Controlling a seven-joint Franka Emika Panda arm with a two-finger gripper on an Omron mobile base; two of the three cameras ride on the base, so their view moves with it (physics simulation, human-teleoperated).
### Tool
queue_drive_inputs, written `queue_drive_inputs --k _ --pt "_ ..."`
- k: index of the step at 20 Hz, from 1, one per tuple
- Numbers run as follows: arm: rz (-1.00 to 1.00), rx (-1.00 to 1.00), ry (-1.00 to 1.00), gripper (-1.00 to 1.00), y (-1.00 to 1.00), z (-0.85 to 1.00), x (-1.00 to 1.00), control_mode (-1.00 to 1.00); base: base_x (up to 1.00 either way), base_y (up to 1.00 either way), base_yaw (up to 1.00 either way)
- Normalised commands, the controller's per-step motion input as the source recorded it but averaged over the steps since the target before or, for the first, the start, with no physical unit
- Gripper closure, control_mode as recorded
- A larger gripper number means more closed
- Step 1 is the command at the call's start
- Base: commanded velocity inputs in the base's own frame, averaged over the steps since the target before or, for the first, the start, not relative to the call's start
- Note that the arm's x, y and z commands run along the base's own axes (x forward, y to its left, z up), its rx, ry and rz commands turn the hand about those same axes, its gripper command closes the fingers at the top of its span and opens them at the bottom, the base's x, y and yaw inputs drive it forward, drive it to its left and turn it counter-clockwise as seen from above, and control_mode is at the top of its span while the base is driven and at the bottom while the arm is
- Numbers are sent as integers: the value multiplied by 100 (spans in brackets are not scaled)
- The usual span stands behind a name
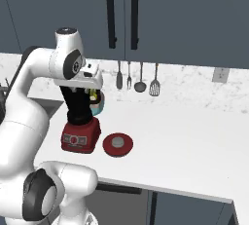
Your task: Close the lid blender by securely placing the lid on top.
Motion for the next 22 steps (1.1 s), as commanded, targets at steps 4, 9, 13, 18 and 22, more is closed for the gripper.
queue_drive_inputs --k 4,9,13,18,22 --pt "0 9 0 -100 -46 -10 0 -100 0 0 0" --pt "-7 29 7 -100 -100 -46 0 -100 0 0 0" --pt "-2 10 8 -100 -100 -59 0 -100 0 0 0" --pt "14 0 1 -100 -87 -55 0 -100 0 0 0" --pt "39 0 -11 -100 -15 -33 0 -100 0 0 0"
